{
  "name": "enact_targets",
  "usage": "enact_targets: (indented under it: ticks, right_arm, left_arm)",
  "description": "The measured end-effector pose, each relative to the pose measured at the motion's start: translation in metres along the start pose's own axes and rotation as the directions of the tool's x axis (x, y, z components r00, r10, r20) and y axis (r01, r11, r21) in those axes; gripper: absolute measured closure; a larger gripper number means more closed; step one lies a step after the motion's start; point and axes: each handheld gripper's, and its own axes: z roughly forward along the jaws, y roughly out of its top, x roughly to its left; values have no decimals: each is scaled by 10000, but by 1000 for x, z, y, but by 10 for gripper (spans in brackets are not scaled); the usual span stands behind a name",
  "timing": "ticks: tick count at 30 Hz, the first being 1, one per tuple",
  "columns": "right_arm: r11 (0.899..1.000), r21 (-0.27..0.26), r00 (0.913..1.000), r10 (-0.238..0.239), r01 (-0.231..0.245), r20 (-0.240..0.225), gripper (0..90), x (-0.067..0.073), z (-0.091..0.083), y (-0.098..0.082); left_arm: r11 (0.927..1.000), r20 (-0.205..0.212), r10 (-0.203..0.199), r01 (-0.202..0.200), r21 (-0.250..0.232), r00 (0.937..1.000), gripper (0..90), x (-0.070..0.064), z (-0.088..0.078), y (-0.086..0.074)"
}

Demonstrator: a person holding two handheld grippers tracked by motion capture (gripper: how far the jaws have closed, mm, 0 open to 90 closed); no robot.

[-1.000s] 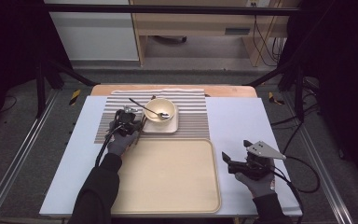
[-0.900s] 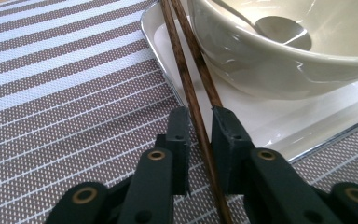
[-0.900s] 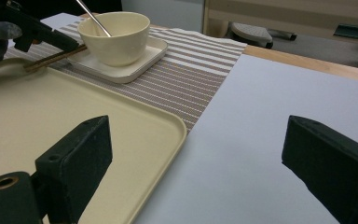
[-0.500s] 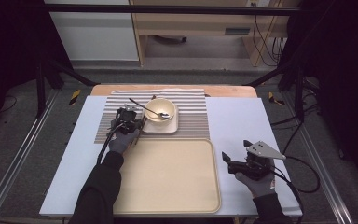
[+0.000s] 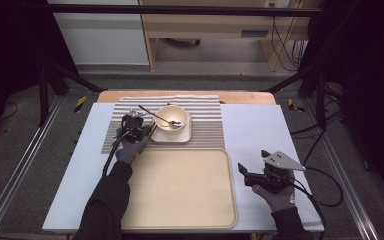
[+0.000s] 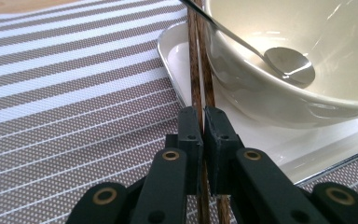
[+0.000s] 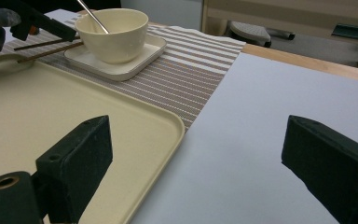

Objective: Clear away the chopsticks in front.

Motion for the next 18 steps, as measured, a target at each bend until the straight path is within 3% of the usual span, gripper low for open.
enact_targets:
  ticks: [10,18]
  right_arm:
    - [10000,-75,10000,7,-7,50,87,-1,-1,1]
    - [9999,-119,10000,39,-39,26,83,0,-2,1]
  left_arm:
    - [9993,-198,-38,30,-372,9998,852,8,-15,-2]
    - [9979,-307,-150,130,-641,9994,852,19,-43,-13]
